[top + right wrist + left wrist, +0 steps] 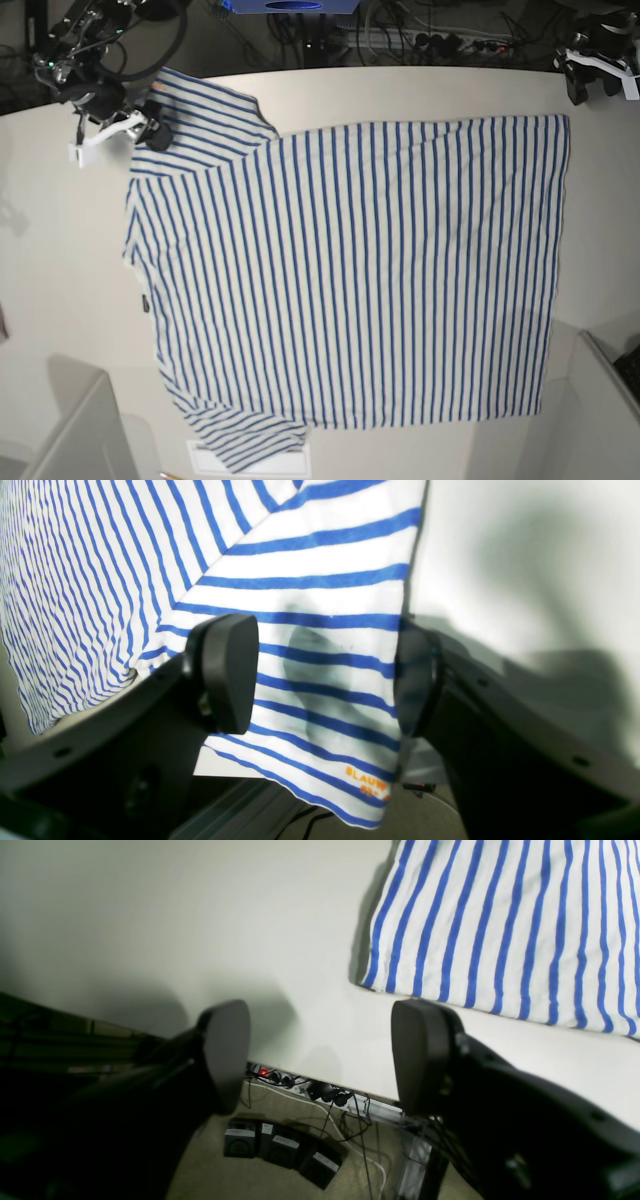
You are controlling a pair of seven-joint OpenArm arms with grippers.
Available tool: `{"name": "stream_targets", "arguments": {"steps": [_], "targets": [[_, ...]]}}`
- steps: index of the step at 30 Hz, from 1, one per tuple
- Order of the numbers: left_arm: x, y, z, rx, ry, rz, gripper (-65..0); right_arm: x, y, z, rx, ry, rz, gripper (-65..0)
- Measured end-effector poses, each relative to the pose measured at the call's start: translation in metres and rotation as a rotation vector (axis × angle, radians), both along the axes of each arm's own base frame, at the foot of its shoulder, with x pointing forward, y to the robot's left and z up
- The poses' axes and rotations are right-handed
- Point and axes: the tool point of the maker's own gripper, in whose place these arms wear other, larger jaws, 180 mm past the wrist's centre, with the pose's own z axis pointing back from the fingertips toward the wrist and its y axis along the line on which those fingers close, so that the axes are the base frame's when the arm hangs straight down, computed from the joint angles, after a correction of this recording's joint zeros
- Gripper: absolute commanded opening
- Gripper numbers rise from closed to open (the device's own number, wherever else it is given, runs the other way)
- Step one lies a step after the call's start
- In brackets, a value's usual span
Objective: Fold the T-shirt properly
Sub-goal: 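Move both grippers down to the shirt's shoulder corners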
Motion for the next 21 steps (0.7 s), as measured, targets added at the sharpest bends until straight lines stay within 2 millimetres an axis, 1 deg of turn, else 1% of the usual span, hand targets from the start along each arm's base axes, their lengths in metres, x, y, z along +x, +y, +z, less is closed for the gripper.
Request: {"name": "stream_targets", "arguments": {"steps": [2, 3, 4, 5, 7, 8, 10, 12, 16, 18, 21], "targets": [[0.002, 0.001, -0.005, -0.020, -0.012, 0.018, -22.5, 0.000, 0.001, -0.003, 0.015, 0.002, -0.006, -30.8], [0.002, 0.001, -0.008, -0.031, -0.014, 0.023, -22.5, -0.001, 0.001, -0.005, 0.025, 0.006, -0.009, -34.8], [0.001, 0.000, -0.011, -0.038, -0.007, 0.024, -22.5, -0.001, 0.002, -0.007, 0.040, 0.006, -0.017, -40.1], [-0.001, 0.000, -0.014, -0.045, -0.002, 0.029, -22.5, -0.001, 0.003, -0.009, 0.050, 0.010, -0.020, -47.0], [0.001, -0.001, -0.017, -0.055, -0.003, 0.036, -22.5, -0.002, 0.004, -0.014, 0.066, 0.024, -0.022, -62.7], [0.004, -0.001, -0.018, -0.061, -0.013, 0.040, -22.5, -0.004, 0.005, -0.016, 0.073, 0.029, -0.024, -65.0], [0.010, 0.000, -0.020, -0.074, -0.028, 0.047, -22.5, -0.004, 0.008, -0.017, 0.096, 0.027, -0.029, -65.0], [0.010, -0.001, -0.023, -0.082, -0.029, 0.051, -22.5, -0.005, 0.008, -0.017, 0.096, 0.030, -0.028, -65.0], [0.013, -0.002, -0.036, -0.129, -0.034, 0.079, -22.5, -0.004, 0.008, -0.017, 0.094, 0.028, -0.026, -65.0], [0.018, -0.009, -0.046, -0.157, -0.022, 0.068, -22.5, -0.004, 0.008, -0.017, 0.094, 0.029, -0.025, -65.0], [0.034, -0.023, -0.047, -0.188, -0.059, 0.031, -22.5, -0.003, 0.008, -0.016, 0.094, 0.027, -0.026, -65.0]]}}
